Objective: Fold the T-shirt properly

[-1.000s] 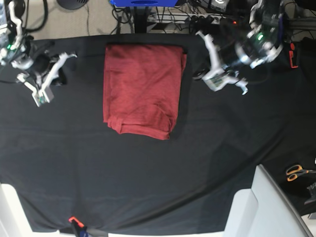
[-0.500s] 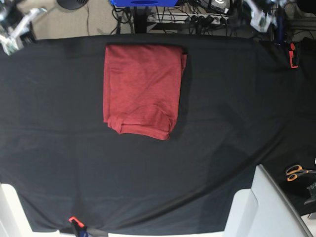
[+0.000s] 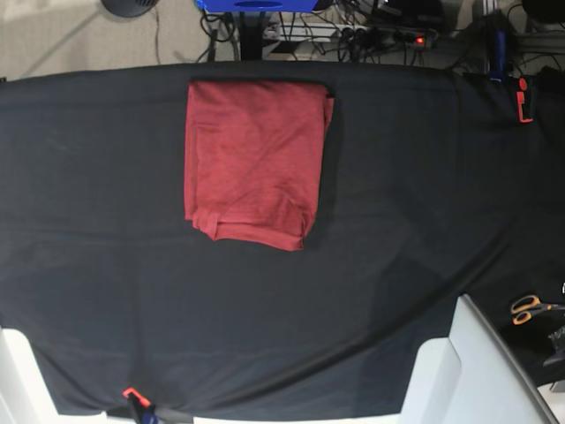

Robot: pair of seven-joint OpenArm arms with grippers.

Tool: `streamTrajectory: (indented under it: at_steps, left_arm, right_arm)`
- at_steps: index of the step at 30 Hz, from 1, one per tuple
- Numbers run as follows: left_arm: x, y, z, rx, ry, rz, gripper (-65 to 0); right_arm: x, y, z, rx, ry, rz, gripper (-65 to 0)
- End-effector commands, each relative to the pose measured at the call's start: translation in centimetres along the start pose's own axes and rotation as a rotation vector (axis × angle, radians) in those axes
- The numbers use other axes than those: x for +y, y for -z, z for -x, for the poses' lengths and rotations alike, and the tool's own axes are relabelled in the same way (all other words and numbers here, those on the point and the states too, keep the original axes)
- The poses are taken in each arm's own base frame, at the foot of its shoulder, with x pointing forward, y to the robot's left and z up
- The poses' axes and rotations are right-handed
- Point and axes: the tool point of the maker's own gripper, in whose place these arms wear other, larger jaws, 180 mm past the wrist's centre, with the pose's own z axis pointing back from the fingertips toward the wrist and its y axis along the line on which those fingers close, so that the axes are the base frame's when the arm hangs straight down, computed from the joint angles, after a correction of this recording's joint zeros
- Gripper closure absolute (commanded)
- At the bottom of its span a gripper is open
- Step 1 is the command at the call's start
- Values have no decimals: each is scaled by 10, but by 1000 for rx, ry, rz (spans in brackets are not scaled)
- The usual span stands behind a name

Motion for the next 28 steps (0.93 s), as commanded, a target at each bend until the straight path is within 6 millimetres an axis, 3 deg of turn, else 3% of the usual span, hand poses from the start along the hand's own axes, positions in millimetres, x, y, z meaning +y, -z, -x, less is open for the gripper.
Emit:
streamTrajectory:
  at_steps: [1,3,4,7,9,12,14,19,24,28]
  left_arm:
    - [1,5,7,58,19,-3,0]
    - [-8,19,-4,117,45,-1,0]
    - [-14,26,-19,104,71,10,0]
    - [-24,31,-29,97,114,34,0]
    - [-24,32,-34,82,110,34,0]
    - [-25,36,-60,7,125,29,0]
    - [-22,37,-65,-7,137,10,0]
    - [-23,39,-69,-10,164,0,0]
    - [-36,42,-64,3,158,20,0]
    - [-37,39,-48,23,151,23,0]
  right_arm:
    - [5,5,18,46,-5,-26,0]
    - [5,12,-2,8,-78,11,0]
    - [1,14,-8,11,-104,60,0]
    - [-22,15,-27,-2,-103,278,0]
    - [-28,15,-25,-23,-109,356,0]
    - [-21,15,-36,-130,-133,368,0]
    - [-21,14,-37,-175,-107,367,0]
    - [-24,14,-25,-192,-20,369,0]
    - [-26,12,-37,-213,-5,374,0]
    - [-7,21,-44,-215,-6,342,0]
